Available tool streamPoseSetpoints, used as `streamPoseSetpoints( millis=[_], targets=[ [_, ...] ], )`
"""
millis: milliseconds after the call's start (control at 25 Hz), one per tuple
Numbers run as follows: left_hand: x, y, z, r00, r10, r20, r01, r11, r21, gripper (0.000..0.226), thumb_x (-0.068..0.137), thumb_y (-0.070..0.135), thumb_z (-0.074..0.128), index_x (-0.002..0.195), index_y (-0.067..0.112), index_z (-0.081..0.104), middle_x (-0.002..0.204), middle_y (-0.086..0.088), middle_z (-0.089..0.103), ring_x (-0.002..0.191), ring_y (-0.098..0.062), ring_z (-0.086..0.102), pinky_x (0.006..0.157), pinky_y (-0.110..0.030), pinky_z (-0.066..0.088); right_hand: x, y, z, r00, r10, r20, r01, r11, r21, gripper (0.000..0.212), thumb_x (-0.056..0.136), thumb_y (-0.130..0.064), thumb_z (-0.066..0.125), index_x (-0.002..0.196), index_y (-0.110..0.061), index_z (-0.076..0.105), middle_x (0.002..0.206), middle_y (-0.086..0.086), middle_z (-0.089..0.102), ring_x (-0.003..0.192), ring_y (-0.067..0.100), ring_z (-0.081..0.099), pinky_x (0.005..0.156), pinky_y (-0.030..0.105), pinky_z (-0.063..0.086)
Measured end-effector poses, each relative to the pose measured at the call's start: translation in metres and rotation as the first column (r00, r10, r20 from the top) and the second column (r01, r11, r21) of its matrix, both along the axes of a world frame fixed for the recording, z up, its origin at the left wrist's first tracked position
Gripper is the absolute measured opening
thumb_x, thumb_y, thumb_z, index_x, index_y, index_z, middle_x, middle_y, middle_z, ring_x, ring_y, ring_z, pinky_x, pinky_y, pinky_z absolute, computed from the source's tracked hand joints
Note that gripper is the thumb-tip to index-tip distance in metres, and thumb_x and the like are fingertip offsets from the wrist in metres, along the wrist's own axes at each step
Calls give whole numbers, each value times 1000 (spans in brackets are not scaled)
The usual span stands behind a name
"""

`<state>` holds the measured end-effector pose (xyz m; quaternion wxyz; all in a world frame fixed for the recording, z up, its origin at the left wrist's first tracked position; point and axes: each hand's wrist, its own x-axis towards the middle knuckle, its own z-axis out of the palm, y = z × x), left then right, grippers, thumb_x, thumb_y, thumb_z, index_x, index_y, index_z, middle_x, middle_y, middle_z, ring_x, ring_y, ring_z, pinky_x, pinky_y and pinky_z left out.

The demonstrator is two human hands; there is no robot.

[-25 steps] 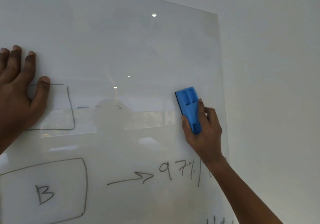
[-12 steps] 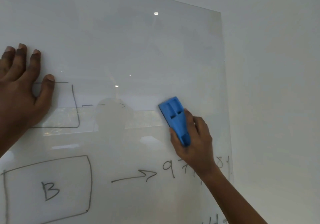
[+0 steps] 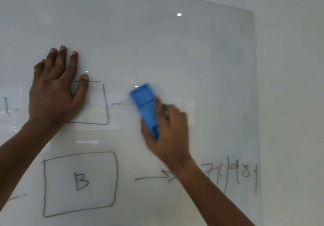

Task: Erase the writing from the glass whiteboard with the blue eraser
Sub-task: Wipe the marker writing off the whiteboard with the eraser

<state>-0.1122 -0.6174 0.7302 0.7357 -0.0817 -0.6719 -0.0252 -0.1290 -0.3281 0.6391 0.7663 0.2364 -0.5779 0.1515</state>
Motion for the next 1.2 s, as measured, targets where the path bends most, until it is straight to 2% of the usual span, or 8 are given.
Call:
streamPoseSetpoints(
  millis=[120,280,360,520,600,840,1080,1200],
  targets=[
    [3,3,0,1000,16,-19,-16,1000,-3,63,111,39,39,163,4,40,170,-27,34,159,-46,29,128,-56,23,3,8,-28,996,-83,-37,88,982,168,58,92,-38,75,135,0,67,106,15,69,84,30,66,73,43,51],
    [5,5,-1,999,29,-26,-29,1000,11,63,111,39,38,164,5,39,171,-25,33,160,-44,28,128,-57,23,-8,42,13,999,-19,44,33,938,-345,64,91,-38,77,140,1,62,100,19,64,74,32,63,64,48,54],
    [5,5,0,999,40,-23,-40,999,20,63,112,40,37,165,6,39,171,-24,32,161,-43,27,129,-56,22,-4,17,38,997,62,54,-34,911,-411,65,93,-40,74,143,0,59,101,20,63,77,33,64,66,51,56],
    [6,4,-1,999,35,-7,-35,999,23,64,111,42,36,166,8,37,173,-21,31,162,-40,25,131,-54,20,9,-50,-2,1000,12,6,-13,994,105,62,96,-39,70,144,-1,58,105,16,66,85,31,63,72,46,51],
    [6,3,-1,999,36,-14,-36,999,9,64,112,41,36,166,7,37,172,-22,31,162,-41,26,130,-54,21,7,-36,-23,999,-31,-20,34,980,195,61,96,-39,70,144,-4,57,107,15,68,85,30,65,74,45,51],
    [3,5,-1,998,64,-24,-63,998,22,63,113,41,35,166,8,36,174,-20,30,163,-39,25,131,-54,19,0,7,37,999,24,38,-8,925,-381,64,90,-38,77,139,1,63,99,20,64,75,33,64,70,38,46],
    [6,3,-2,998,56,3,-56,998,24,65,112,43,35,168,9,34,175,-18,28,164,-38,23,132,-52,17,16,-56,-9,1000,-20,15,18,992,129,60,95,-40,72,141,-2,63,105,14,67,86,28,64,75,40,51],
    [7,4,-1,999,52,0,-52,998,19,64,112,41,35,167,8,35,174,-20,28,163,-39,23,131,-53,18,6,-10,-43,997,-73,-9,74,993,95,59,93,-41,75,137,-3,66,107,15,70,84,28,66,74,42,51]
  ],
)
